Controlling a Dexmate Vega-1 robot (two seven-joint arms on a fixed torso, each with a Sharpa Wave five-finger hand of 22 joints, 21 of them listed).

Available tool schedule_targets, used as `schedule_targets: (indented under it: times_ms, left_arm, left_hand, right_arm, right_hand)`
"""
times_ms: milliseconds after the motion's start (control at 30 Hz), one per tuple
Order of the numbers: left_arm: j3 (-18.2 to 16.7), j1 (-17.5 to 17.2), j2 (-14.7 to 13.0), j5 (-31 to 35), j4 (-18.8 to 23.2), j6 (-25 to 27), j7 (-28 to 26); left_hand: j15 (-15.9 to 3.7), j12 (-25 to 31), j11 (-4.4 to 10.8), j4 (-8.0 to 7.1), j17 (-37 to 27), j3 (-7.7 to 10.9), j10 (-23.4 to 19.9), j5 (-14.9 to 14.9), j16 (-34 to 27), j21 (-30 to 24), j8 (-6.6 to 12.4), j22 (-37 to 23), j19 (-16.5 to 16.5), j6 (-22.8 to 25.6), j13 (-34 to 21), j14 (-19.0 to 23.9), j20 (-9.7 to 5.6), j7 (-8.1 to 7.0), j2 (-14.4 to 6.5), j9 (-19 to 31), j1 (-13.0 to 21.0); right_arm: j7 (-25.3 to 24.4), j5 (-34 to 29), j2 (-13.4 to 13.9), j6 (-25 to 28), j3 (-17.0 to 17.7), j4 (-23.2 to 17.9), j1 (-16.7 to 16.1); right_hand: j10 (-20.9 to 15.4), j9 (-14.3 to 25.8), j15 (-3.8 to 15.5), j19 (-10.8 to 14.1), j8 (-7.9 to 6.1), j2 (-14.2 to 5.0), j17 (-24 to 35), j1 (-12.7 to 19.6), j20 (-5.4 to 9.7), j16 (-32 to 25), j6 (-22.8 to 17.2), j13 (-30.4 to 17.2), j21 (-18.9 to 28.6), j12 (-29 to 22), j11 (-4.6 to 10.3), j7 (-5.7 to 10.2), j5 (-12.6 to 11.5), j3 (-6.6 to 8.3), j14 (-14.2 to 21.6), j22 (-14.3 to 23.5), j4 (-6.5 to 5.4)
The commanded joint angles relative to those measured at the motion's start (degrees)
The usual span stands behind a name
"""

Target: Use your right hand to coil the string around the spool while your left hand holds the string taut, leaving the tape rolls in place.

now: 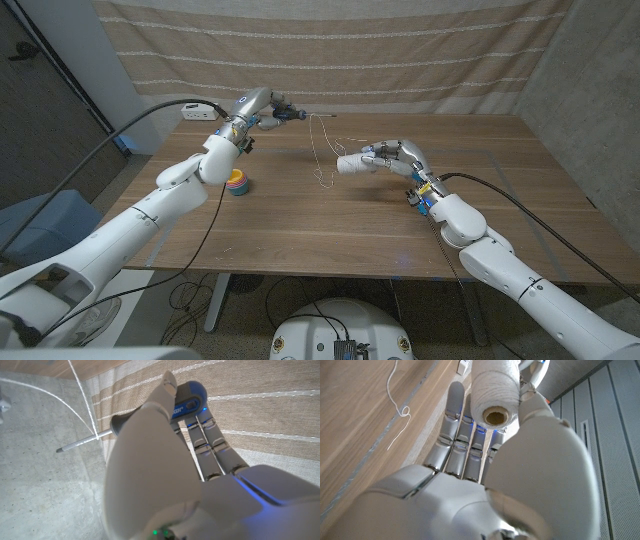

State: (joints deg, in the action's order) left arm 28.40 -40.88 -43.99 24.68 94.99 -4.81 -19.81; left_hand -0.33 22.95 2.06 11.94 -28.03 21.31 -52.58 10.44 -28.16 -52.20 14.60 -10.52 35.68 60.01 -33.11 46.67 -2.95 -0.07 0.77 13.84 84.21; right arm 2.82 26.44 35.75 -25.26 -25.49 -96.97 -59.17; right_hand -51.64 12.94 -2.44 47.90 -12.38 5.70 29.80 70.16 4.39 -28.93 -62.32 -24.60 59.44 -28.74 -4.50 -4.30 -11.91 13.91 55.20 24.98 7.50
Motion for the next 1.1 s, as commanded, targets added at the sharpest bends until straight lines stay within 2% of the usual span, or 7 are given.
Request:
schedule_targets:
  times_ms: [33,233,633,833,933,1100]
  left_arm:
    - [1.7,0.9,0.2,1.8,0.3,2.9,0.4]
    - [2.6,1.4,0.3,2.6,0.1,4.0,0.8]
    - [4.9,3.0,0.4,3.7,-1.0,3.8,2.6]
    - [5.6,3.5,0.4,3.7,-1.5,3.6,3.8]
    - [5.8,3.7,0.3,3.4,-1.9,2.9,4.2]
    - [6.0,4.0,-0.3,3.2,-2.0,1.8,5.3]
  left_hand:
    - [-7.93,0.1,0.07,-2.35,-9.1,2.79,-0.7,0.2,-0.3,-12.1,0.21,-0.1,0.0,5.0,-4.4,7.4,-7.14,4.6,-5.8,0.0,5.1]
    - [-7.9,-0.2,0.21,-2.3,-9.1,2.92,-0.6,0.3,-0.2,-12.4,0.13,0.0,-0.1,5.1,-4.5,7.5,-7.21,4.66,-5.7,0.1,5.1]
    - [-7.89,-0.4,0.26,-2.33,-9.3,3.1,-0.8,0.3,0.0,-12.8,-0.01,0.0,-0.2,5.2,-4.7,7.5,-7.25,4.56,-5.7,0.1,4.9]
    - [-7.94,-0.6,0.19,-2.3,-9.4,3.19,-0.9,0.3,0.0,-12.9,-0.12,0.0,-0.3,5.2,-4.7,7.5,-7.27,4.64,-5.6,0.2,4.9]
    - [-7.94,-0.7,0.23,-2.31,-9.5,3.22,-0.9,0.3,0.0,-13.0,-0.12,0.0,-0.3,5.3,-4.7,7.4,-7.28,4.64,-5.6,0.2,4.9]
    - [-7.94,-0.8,0.25,-2.34,-9.5,3.29,-1.0,0.3,0.1,-13.1,-0.19,0.1,-0.4,5.3,-4.7,7.5,-7.29,4.56,-5.7,0.2,4.8]
  right_arm:
    - [18.4,14.2,-1.9,-4.2,-1.9,3.1,4.1]
    - [26.3,20.3,-3.7,-3.2,-2.6,5.3,6.4]
    - [36.1,28.4,-8.9,-1.1,-2.0,8.9,10.0]
    - [37.6,29.1,-11.6,-1.1,-1.5,10.4,11.7]
    - [36.2,28.3,-13.0,-2.0,-1.1,10.6,12.1]
    - [28.2,24.1,-15.4,-4.2,-0.3,10.1,11.5]
  right_hand:
    - [0.0,0.1,15.09,-1.9,0.06,-13.58,17.2,13.9,7.46,0.0,0.1,-0.3,0.5,0.1,0.39,0.02,-0.3,-0.1,11.0,0.0,-0.1]
    - [-0.1,0.2,15.12,-2.1,0.1,-13.62,17.5,14.0,7.45,0.2,0.1,-0.4,0.9,0.2,0.16,0.02,-0.3,-0.12,11.0,-0.2,-0.11]
    - [-0.1,0.3,15.12,-2.5,0.17,-13.68,17.8,14.0,7.44,0.5,0.2,-0.6,1.7,0.3,0.05,0.05,-0.2,-0.2,11.1,-0.5,-0.16]
    - [-0.1,0.3,15.11,-2.6,0.16,-13.7,18.0,14.0,7.43,0.6,0.1,-0.7,2.1,0.3,0.32,0.18,-0.2,-0.23,11.2,-0.7,-0.18]
    - [-0.1,0.3,15.13,-2.7,0.18,-13.69,18.1,14.0,7.42,0.7,0.1,-0.6,2.3,0.4,0.24,0.12,-0.1,-0.26,11.2,-0.8,-0.19]
    - [-0.2,0.3,15.12,-2.9,0.17,-13.69,18.2,14.0,7.42,0.8,0.1,-0.6,2.6,0.4,0.24,0.12,-0.1,-0.29,11.3,-1.0,-0.2]
